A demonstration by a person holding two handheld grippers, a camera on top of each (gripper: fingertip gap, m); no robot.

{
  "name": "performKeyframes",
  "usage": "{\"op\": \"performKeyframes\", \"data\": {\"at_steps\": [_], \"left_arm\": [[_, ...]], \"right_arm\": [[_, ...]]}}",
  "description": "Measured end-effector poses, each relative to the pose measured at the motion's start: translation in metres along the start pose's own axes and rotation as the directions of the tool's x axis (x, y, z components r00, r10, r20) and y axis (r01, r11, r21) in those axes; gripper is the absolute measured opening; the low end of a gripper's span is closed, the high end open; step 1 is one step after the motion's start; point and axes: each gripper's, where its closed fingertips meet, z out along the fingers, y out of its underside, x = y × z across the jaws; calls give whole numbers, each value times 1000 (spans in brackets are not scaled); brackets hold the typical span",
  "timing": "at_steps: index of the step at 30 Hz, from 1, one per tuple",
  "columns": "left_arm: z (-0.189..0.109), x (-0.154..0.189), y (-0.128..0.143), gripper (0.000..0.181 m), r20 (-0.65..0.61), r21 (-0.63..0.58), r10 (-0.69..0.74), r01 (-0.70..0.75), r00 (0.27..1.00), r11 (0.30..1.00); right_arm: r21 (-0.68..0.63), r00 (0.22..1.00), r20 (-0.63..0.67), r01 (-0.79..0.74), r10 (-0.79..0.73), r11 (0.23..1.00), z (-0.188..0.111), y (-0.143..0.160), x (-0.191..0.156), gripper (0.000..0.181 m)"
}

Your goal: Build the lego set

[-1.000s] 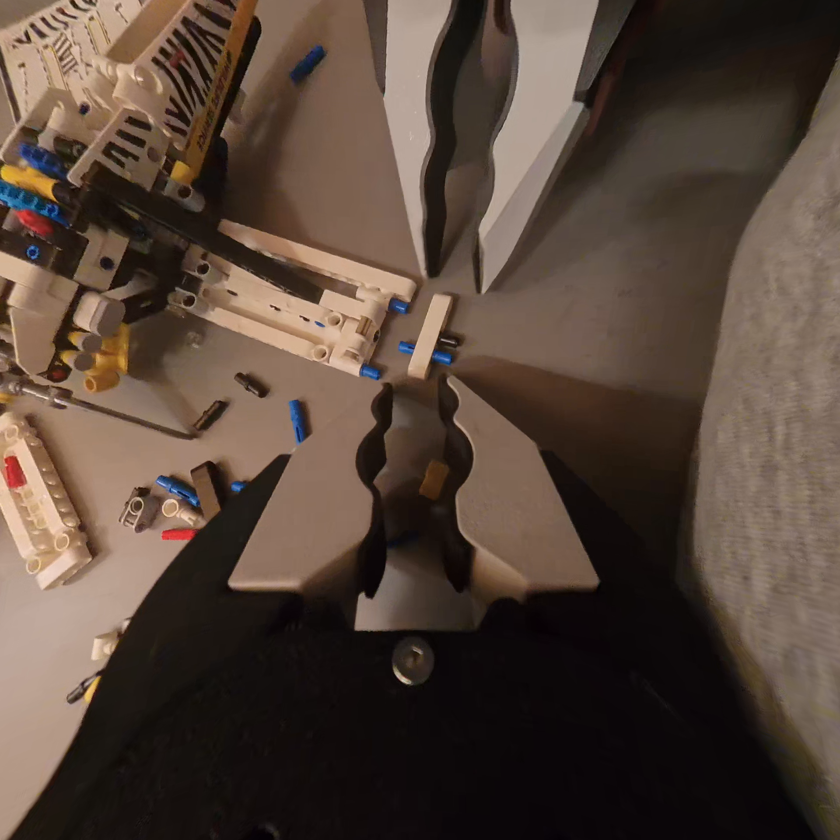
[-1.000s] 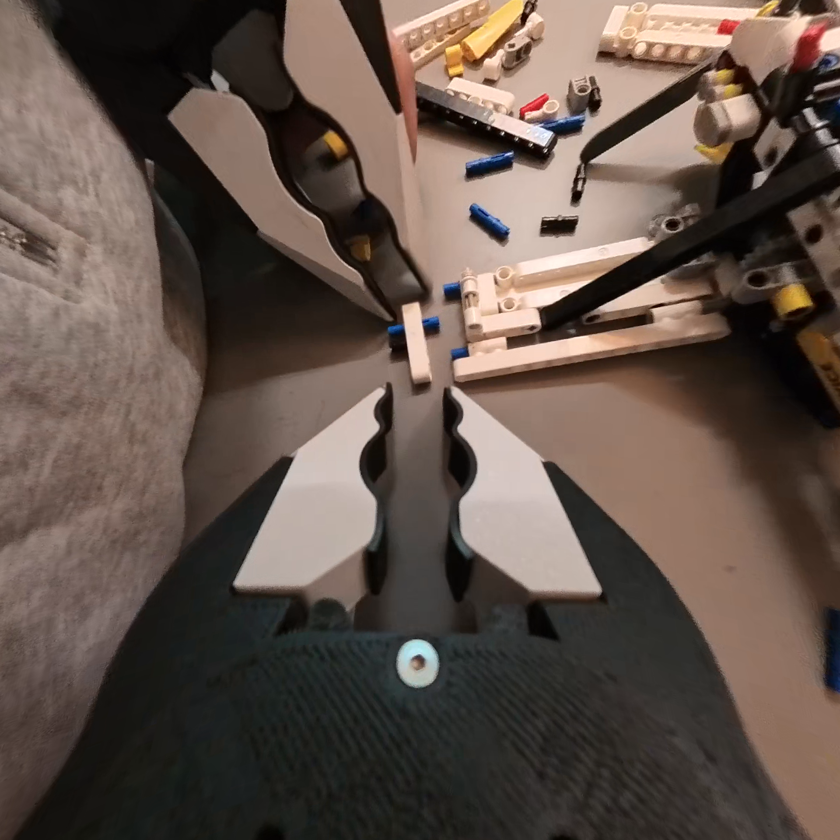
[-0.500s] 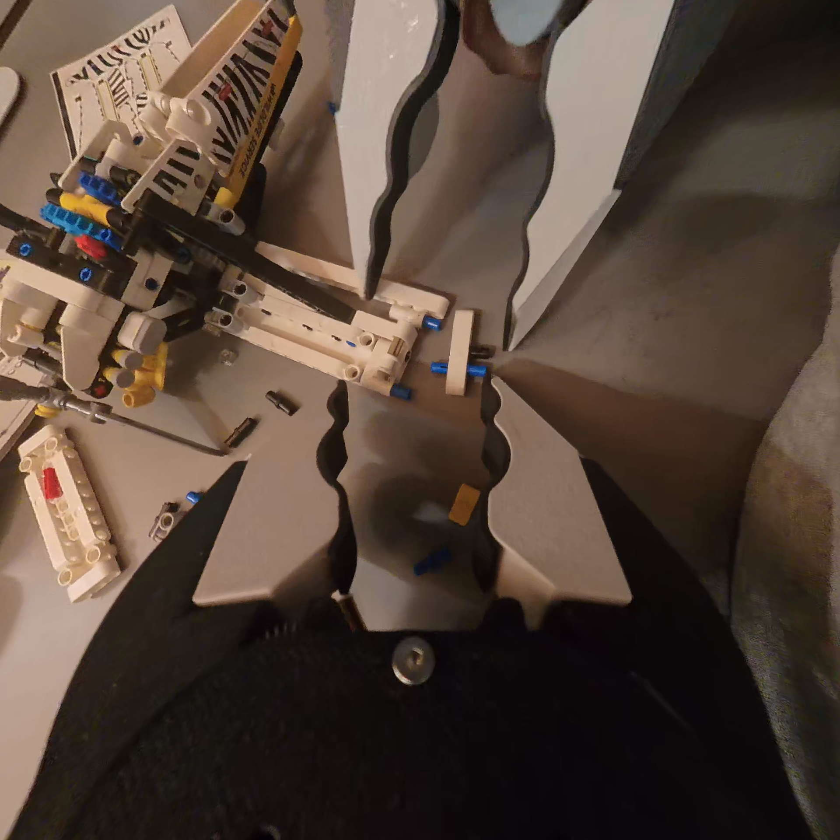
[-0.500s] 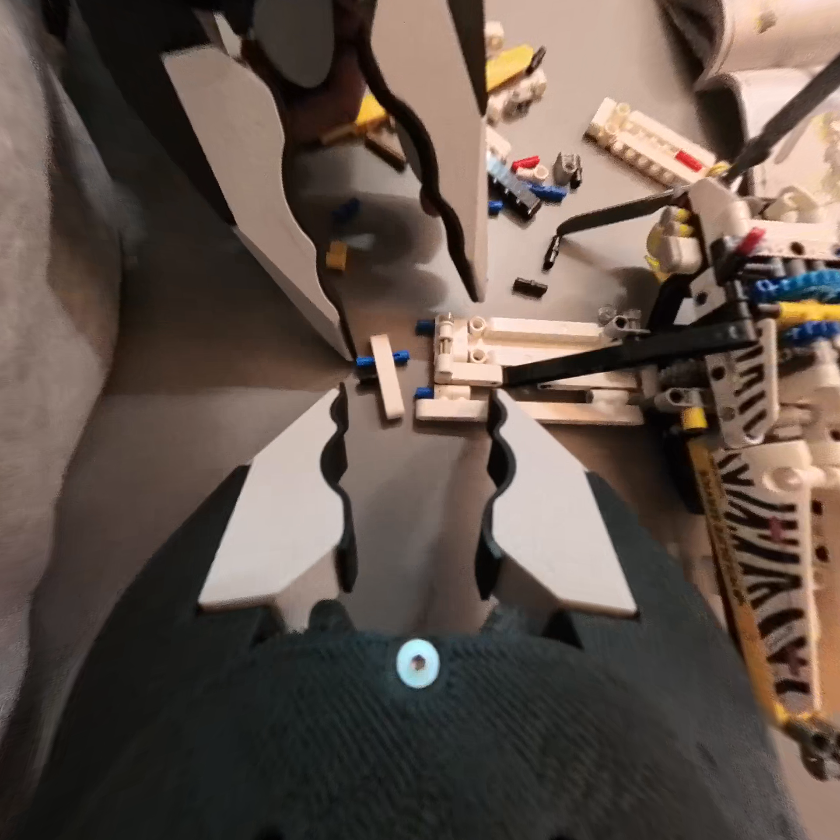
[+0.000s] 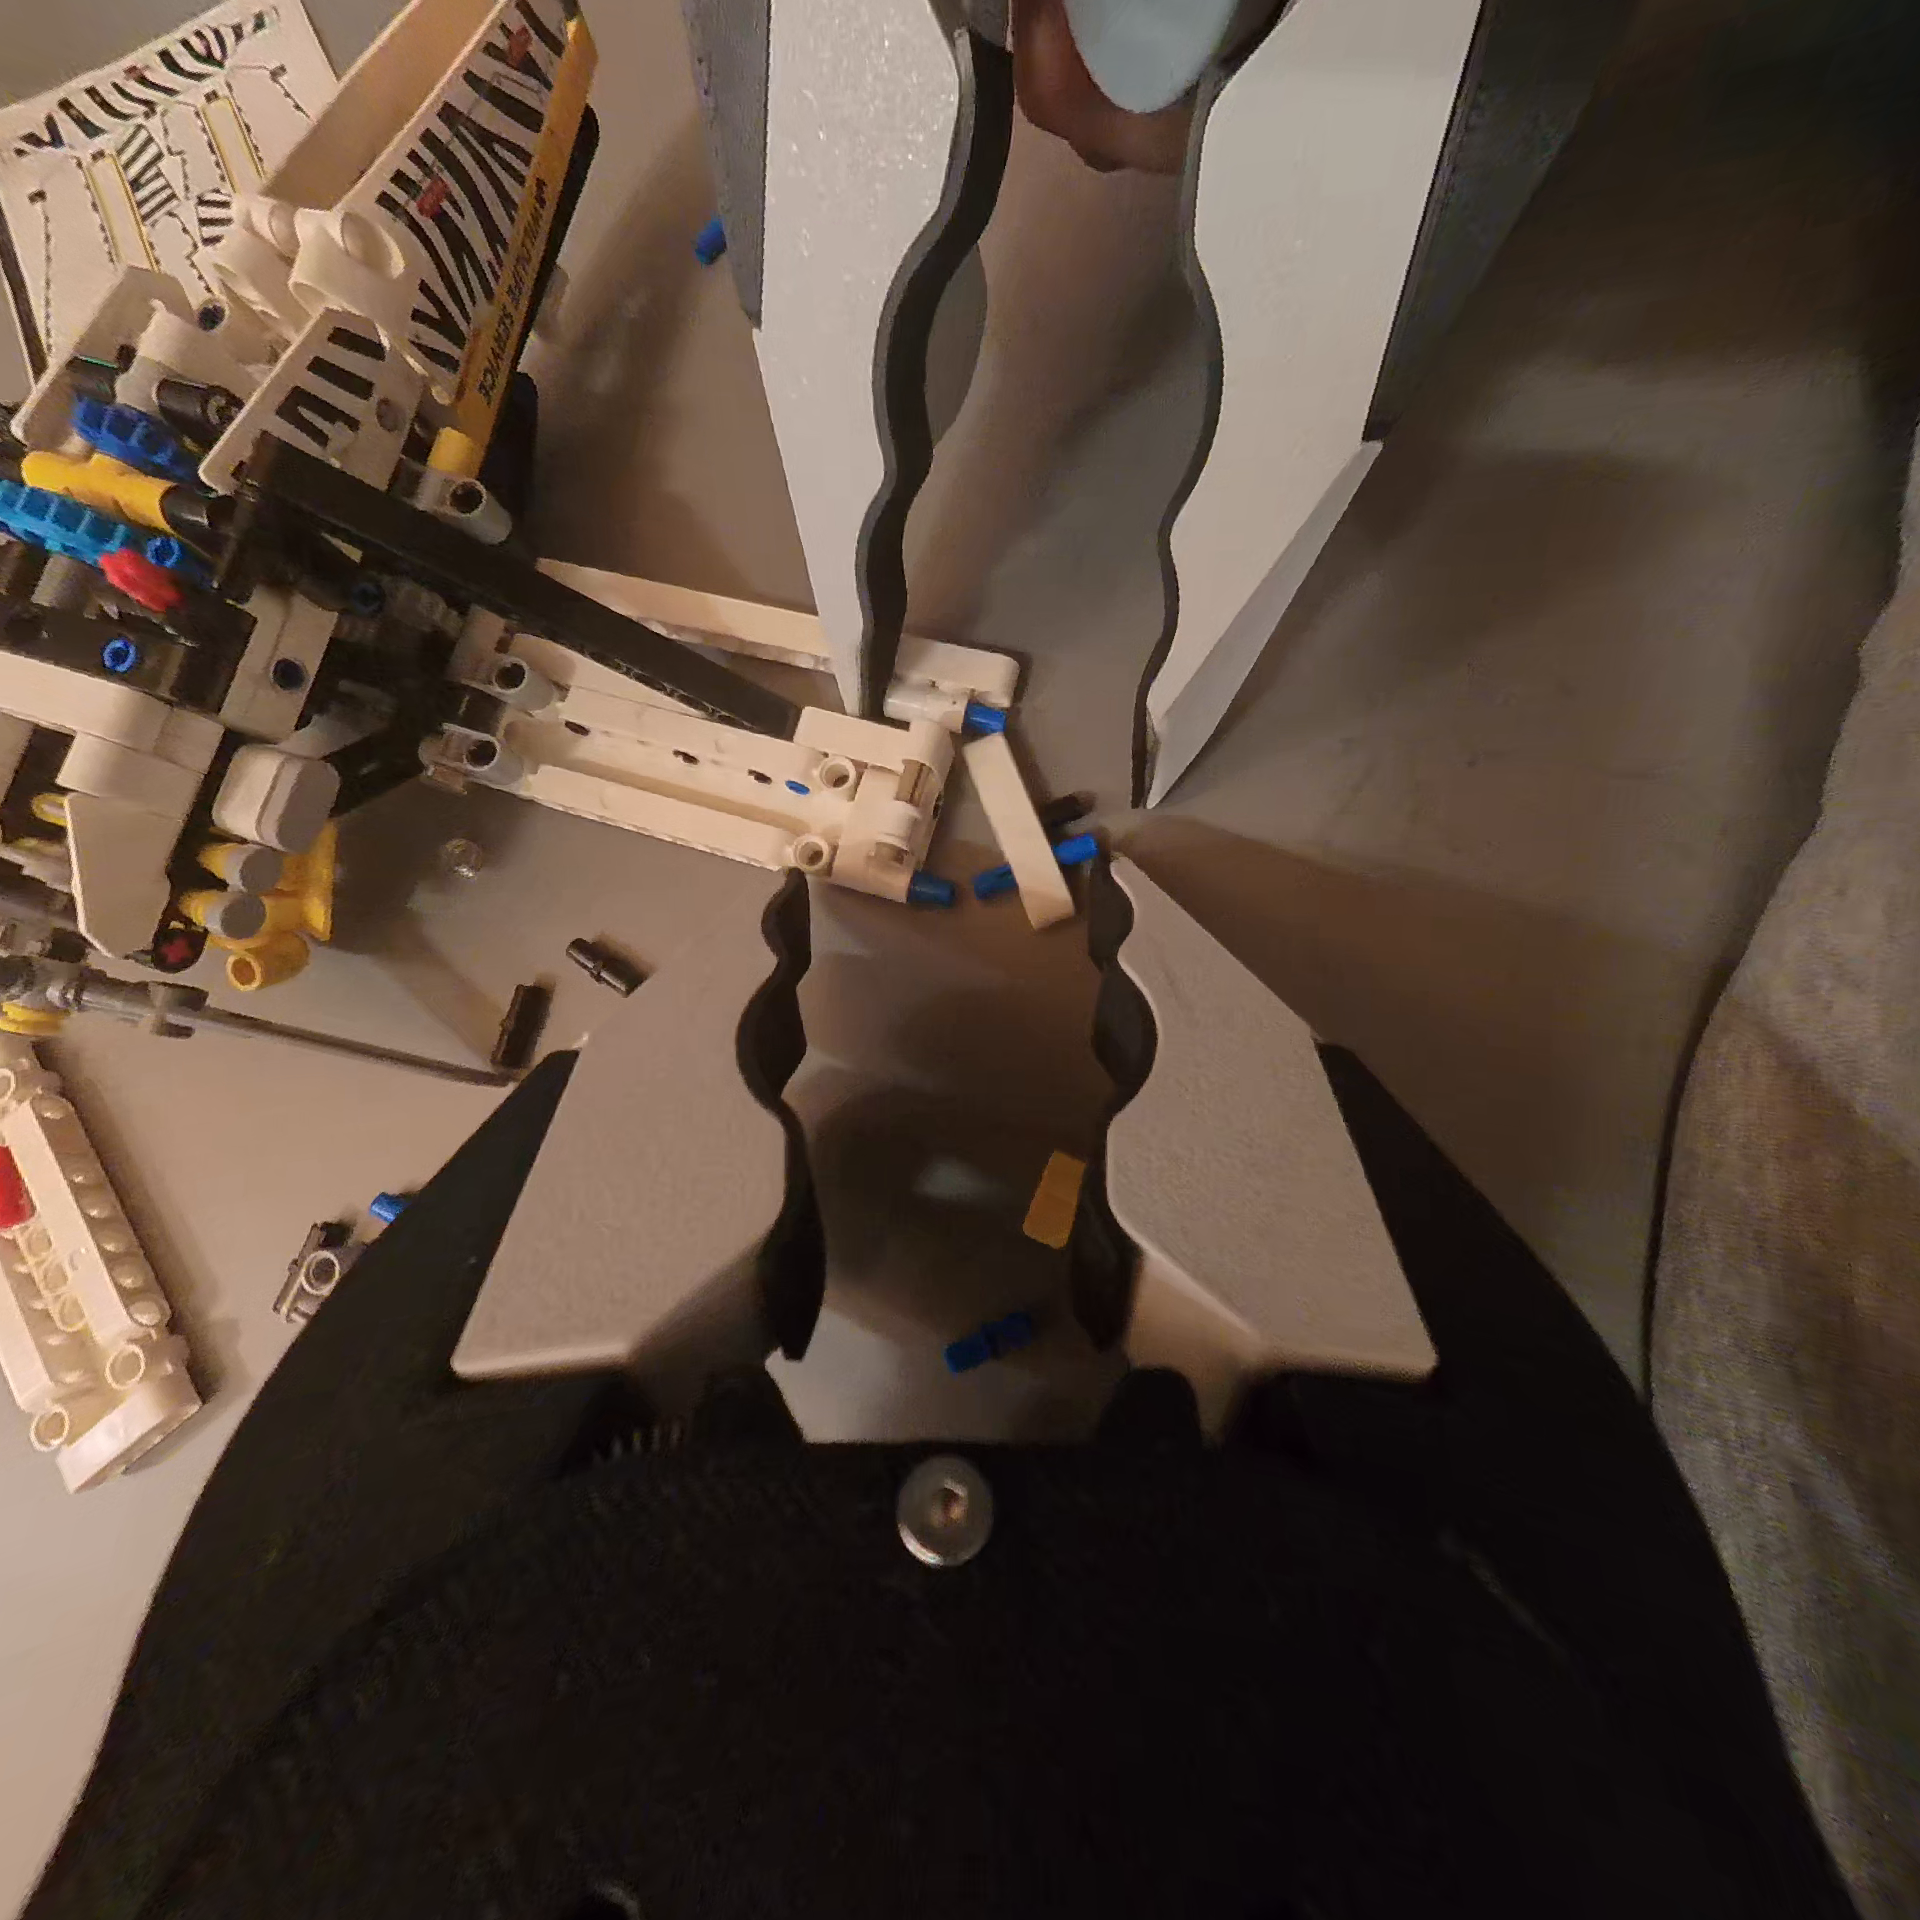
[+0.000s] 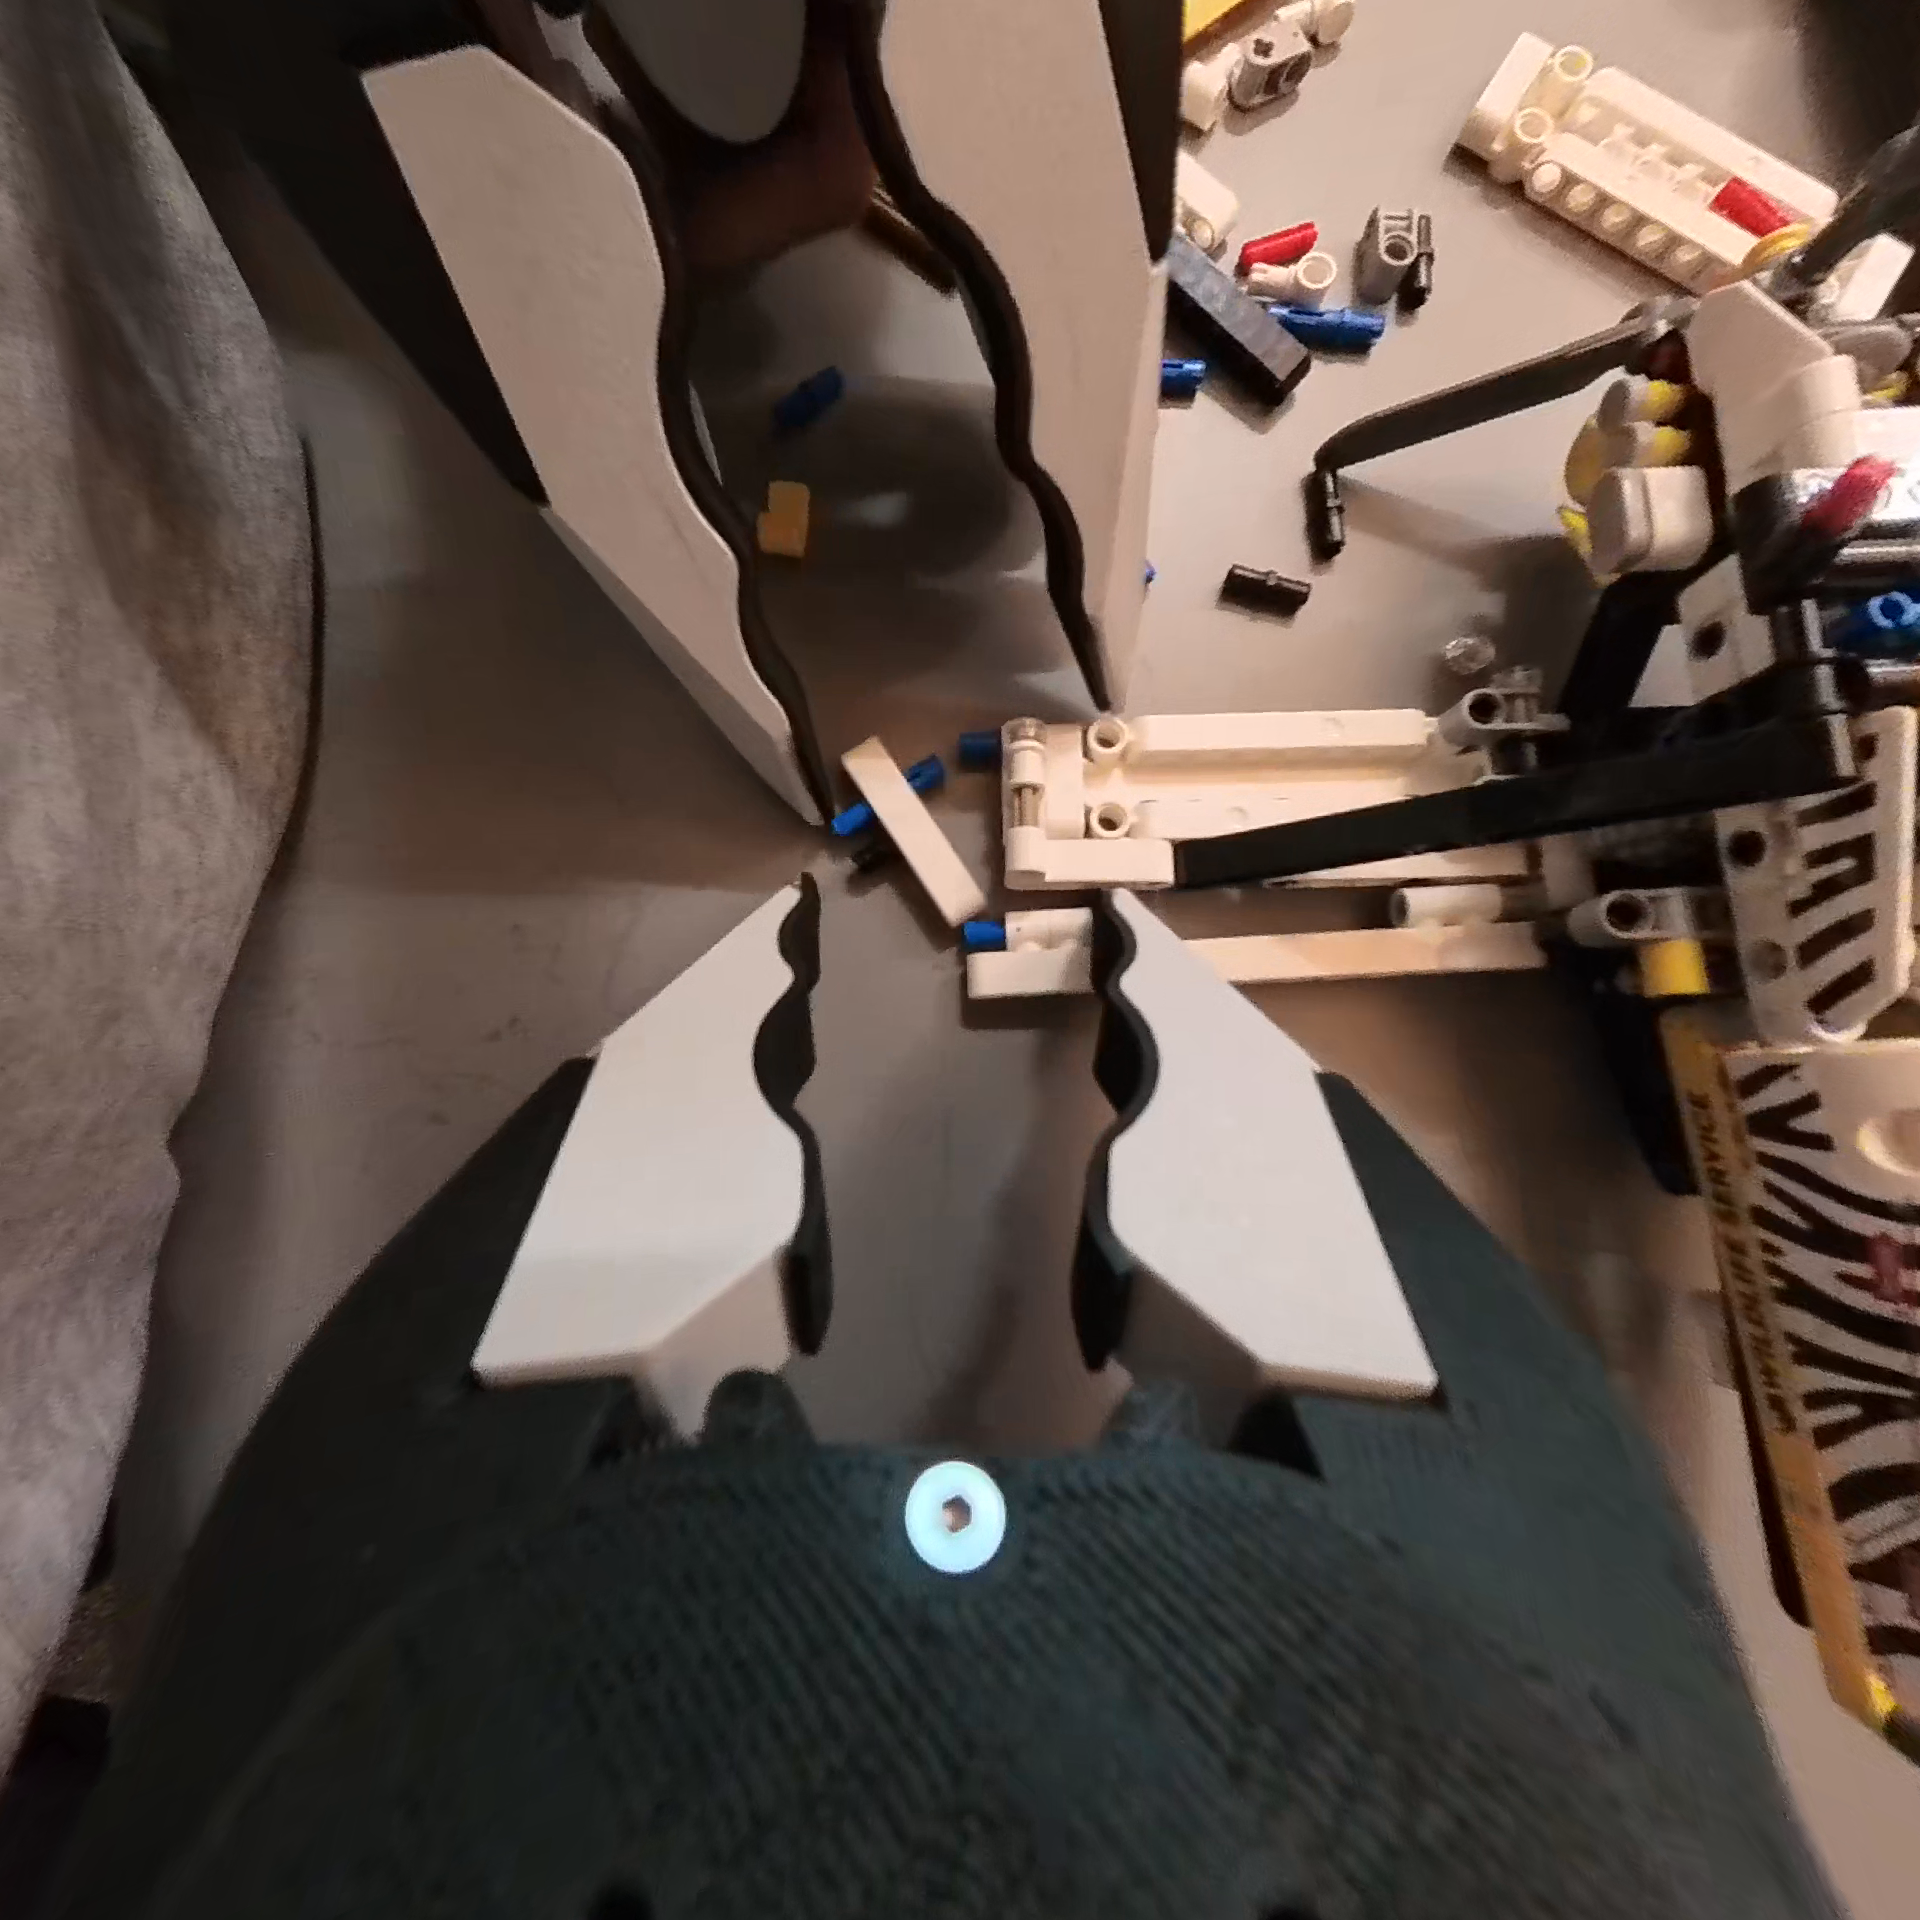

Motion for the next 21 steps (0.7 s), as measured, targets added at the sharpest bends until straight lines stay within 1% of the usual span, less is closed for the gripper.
{"op": "performKeyframes", "data": {"at_steps": [5,8,12,15,17,19,20,21], "left_arm": [[-1,0,0,45,32,5,26,-26,999,1000],[-3,6,2,37,21,2,28,-28,999,1000],[-6,17,4,36,-3,-2,9,-9,1000,1000],[-8,30,5,30,-37,-7,2,-2,999,1000],[-10,39,6,27,-52,-5,6,-6,999,1000],[-12,47,7,28,-67,-4,6,-6,998,1000],[-13,50,7,29,-71,-5,4,-4,997,1000],[-13,51,7,25,-56,-5,1,-1,998,1000]], "right_arm": [[6,1000,-2,-9,9,1000,0,1,-2,51],[15,1000,-9,-19,19,1000,0,1,-4,49],[27,1000,-16,-26,26,999,-1,1,-13,43],[37,999,-9,-44,44,998,-3,3,-23,38],[43,998,1,-63,63,997,-5,4,-31,39],[47,997,15,-77,76,996,-6,5,-41,39],[49,997,19,-82,81,995,-7,6,-46,38],[50,996,22,-86,85,995,-7,6,-51,38]]}}
